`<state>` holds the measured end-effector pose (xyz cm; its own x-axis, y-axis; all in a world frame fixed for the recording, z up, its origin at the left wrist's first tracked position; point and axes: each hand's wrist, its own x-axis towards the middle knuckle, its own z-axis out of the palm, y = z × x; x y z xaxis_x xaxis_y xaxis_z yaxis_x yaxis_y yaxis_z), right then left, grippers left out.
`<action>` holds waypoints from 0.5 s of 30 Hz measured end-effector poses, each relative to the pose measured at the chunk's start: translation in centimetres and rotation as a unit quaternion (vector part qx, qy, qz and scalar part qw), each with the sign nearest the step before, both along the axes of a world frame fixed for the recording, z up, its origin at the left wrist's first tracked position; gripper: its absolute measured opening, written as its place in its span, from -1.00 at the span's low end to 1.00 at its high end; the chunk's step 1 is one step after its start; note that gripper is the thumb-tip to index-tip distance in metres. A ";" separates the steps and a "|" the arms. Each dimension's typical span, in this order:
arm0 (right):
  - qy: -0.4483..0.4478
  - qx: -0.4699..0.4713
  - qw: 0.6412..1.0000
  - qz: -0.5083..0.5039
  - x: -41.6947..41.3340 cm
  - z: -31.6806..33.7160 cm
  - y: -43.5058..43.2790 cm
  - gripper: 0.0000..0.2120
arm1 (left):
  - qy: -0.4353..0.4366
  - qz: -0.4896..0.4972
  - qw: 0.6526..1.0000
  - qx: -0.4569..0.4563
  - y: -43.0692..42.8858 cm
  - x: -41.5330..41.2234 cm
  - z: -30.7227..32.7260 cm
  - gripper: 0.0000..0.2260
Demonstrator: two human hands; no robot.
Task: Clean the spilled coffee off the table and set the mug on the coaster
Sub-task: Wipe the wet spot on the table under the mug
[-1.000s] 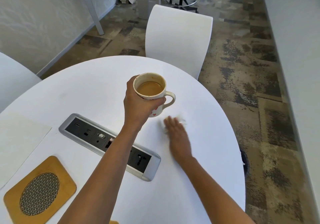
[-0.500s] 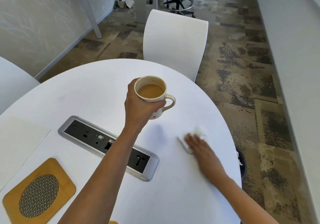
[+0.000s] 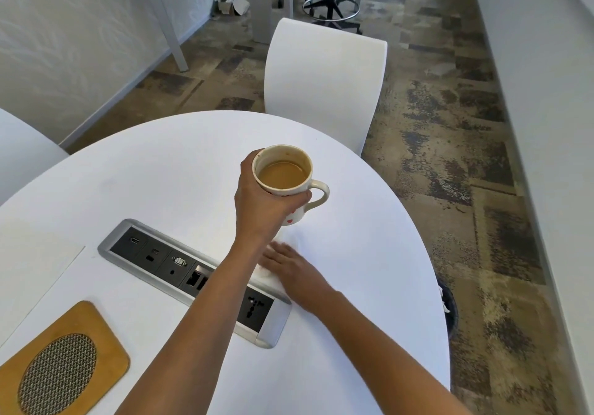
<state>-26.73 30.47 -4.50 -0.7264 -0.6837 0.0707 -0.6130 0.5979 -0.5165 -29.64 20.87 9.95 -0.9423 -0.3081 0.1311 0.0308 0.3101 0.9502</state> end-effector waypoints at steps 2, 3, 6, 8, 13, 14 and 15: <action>0.026 -0.011 0.999 0.015 -0.8 0.4 -0.7 -0.54 | 0.005 -0.007 1.000 -0.007 0.1 -0.2 -0.3 -0.25; 0.043 -0.018 0.999 0.010 -1.4 0.6 -0.6 -0.56 | 0.006 -0.009 1.000 -0.007 0.2 -0.3 -0.5 -0.25; 0.076 -0.048 0.995 -0.051 -3.3 1.4 0.0 -0.65 | 0.006 -0.002 1.000 -0.002 0.3 -0.5 -1.0 -0.25; 0.004 -0.104 0.986 -0.132 -4.9 1.7 0.6 -0.73 | 0.004 0.003 1.000 0.013 0.3 -0.6 -1.3 -0.26; -0.070 0.047 0.958 -0.274 -8.6 1.9 3.5 -0.60 | 0.005 -0.004 1.000 0.018 0.3 -1.0 -2.1 -0.28; -0.046 0.063 0.965 -0.250 -8.9 1.6 4.3 -0.56 | 0.005 -0.005 1.000 0.018 0.3 -1.0 -2.4 -0.28; -0.020 0.090 0.969 -0.230 -9.2 1.5 5.1 -0.52 | 0.004 -0.006 1.000 0.019 0.3 -1.1 -2.6 -0.28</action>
